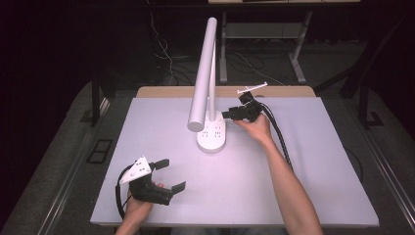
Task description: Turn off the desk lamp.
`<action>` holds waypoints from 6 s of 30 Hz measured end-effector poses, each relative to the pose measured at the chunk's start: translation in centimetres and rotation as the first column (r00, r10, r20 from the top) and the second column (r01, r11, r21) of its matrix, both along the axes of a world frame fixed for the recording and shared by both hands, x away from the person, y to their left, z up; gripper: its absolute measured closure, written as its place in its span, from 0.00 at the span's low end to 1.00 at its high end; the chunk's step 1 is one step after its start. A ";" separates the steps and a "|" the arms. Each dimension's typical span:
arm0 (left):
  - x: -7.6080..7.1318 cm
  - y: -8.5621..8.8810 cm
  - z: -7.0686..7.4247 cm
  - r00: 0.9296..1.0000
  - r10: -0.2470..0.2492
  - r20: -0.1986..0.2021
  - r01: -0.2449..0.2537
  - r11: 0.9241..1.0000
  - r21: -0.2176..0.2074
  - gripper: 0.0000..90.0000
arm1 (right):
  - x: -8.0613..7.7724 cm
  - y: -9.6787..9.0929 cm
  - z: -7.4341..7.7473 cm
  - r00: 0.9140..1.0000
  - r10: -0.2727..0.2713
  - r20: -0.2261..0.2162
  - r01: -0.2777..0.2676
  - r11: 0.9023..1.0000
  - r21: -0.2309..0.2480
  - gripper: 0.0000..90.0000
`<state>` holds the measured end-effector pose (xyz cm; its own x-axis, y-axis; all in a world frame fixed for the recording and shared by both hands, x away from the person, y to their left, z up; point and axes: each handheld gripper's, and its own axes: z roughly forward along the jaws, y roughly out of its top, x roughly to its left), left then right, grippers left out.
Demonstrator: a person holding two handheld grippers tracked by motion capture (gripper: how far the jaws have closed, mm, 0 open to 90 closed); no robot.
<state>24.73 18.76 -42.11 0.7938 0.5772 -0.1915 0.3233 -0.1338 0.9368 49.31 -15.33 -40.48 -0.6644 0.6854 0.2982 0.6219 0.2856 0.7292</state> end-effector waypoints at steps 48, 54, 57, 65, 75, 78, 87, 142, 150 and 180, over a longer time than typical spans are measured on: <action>0.2 0.1 -0.1 1.000 -0.001 -0.007 0.001 1.000 0.002 0.00 | 1.4 2.5 -2.3 0.999 0.020 -0.048 -0.020 1.000 -0.004 1.00; 0.2 0.2 -0.1 1.000 0.001 -0.005 -0.001 1.000 0.003 0.00 | 1.4 2.6 -2.5 0.998 0.022 -0.054 -0.022 1.000 0.012 1.00; 0.3 0.2 -0.1 1.000 0.002 -0.006 -0.002 1.000 0.001 0.00 | 1.4 2.7 -2.5 0.999 0.022 -0.047 -0.022 1.000 0.007 1.00; 0.3 0.2 -0.1 1.000 0.004 -0.007 -0.004 1.000 0.000 0.00 | 1.0 2.7 -2.7 0.999 0.006 -0.034 -0.006 1.000 0.004 1.00; 0.3 0.4 0.0 1.000 0.014 -0.004 -0.014 1.000 -0.001 0.00 | 1.0 2.7 -2.3 1.000 0.000 -0.030 -0.001 1.000 -0.026 1.00; 0.2 0.3 0.0 1.000 0.012 -0.005 -0.012 1.000 -0.001 0.00 | 1.1 2.4 -2.4 0.999 -0.003 -0.038 0.003 1.000 -0.012 1.00; 0.3 0.3 -0.1 1.000 0.009 -0.006 -0.009 1.000 -0.001 0.00 | 1.2 2.5 -2.4 0.999 0.002 -0.051 -0.002 1.000 0.004 1.00; 0.1 -0.4 -0.1 1.000 -0.005 -0.008 0.005 1.000 0.011 0.00 | -6.2 -4.6 3.1 0.999 -0.006 0.033 0.004 0.999 0.048 0.36; 0.1 -0.5 -0.1 1.000 -0.005 -0.008 0.005 1.000 0.012 0.00 | -8.8 -5.8 3.5 1.000 0.012 0.014 -0.013 0.999 0.037 0.01; 0.1 -0.6 -0.1 1.000 -0.011 -0.002 0.011 0.999 0.036 0.00 | -21.4 -12.4 1.3 0.995 -0.065 0.077 0.059 0.995 0.079 0.01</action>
<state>24.79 18.15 -42.26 0.7998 0.5751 -0.1723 0.3236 -0.1713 0.9306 27.95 -27.76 -39.17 -0.6449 0.7032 0.2993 0.5758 0.1897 0.7953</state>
